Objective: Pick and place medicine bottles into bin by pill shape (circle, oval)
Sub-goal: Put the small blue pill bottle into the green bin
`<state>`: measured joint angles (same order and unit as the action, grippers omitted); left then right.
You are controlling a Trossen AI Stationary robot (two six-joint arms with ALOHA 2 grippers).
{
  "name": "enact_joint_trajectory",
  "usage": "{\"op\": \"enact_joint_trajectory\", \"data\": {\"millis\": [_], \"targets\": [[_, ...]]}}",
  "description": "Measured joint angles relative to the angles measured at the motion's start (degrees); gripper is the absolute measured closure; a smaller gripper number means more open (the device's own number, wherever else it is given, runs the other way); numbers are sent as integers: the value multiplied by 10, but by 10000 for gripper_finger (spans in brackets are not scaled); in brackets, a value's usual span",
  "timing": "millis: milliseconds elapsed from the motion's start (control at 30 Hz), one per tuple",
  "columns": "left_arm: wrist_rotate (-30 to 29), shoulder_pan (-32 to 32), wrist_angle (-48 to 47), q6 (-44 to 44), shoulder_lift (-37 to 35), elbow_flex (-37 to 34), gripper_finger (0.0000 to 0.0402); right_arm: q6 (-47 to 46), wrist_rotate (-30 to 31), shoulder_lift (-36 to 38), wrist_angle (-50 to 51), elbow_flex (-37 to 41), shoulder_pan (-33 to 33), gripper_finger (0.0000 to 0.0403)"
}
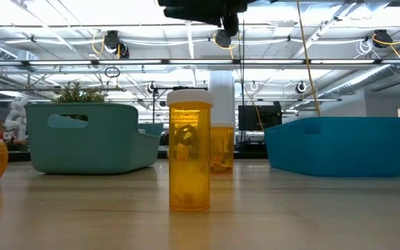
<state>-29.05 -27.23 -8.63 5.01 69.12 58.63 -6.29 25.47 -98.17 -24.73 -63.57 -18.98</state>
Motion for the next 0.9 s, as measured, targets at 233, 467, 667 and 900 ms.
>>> {"op": "enact_joint_trajectory", "data": {"millis": [233, 467, 667, 900], "targets": [[55, 48, -20, -4, 56, 8, 121, -1, 0, 0, 17, 0, 3, 304], [90, 69, -6, 3, 74, 8, 164, -1, 0, 0, 38, 0, 3, 303], [111, 70, -3, 7, 74, 8, 213, -1, -1, 0, 41, 0, 3, 303], [110, 70, 1, -2, 74, 8, 264, -1, -1, 0, 40, 0, 3, 303]]}}
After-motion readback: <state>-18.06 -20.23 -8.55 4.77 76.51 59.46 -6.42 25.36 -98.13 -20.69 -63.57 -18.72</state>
